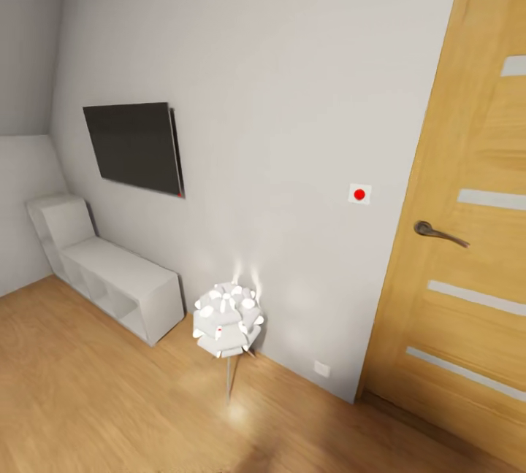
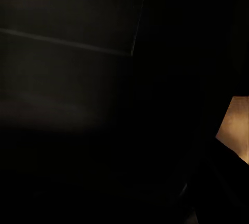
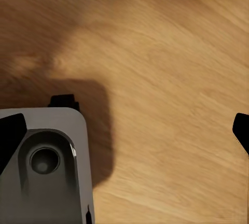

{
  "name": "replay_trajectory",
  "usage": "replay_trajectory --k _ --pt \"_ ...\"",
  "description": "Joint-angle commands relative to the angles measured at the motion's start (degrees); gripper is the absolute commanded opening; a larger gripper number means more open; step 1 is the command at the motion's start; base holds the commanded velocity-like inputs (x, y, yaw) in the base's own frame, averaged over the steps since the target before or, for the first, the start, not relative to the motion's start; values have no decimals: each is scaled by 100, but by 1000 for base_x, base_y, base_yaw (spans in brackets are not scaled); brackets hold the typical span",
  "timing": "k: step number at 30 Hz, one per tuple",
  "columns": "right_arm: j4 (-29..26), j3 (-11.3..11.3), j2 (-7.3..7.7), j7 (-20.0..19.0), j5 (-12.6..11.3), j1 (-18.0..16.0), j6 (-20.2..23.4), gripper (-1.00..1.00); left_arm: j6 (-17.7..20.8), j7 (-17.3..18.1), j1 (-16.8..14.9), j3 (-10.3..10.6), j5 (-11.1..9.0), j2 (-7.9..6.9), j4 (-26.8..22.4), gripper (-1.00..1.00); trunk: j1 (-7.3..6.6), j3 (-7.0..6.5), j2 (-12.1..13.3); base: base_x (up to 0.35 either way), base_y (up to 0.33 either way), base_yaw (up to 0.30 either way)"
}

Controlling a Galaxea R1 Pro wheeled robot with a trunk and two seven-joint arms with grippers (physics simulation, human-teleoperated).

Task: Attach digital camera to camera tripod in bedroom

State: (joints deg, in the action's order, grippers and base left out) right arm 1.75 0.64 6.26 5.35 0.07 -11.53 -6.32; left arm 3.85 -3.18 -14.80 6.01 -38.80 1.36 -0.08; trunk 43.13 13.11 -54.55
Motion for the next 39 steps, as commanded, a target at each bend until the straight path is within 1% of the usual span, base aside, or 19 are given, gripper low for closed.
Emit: replay_trajectory --k 1,39 --pt "20 6 0 10 1 -7 -37 100 19 -16 -5 50 -40 2 -1 -100 1 7 -5 0 0 265" --pt "19 6 -2 10 1 -7 -45 100 19 -16 -5 50 -49 4 -1 -100 1 7 -5 0 0 265"
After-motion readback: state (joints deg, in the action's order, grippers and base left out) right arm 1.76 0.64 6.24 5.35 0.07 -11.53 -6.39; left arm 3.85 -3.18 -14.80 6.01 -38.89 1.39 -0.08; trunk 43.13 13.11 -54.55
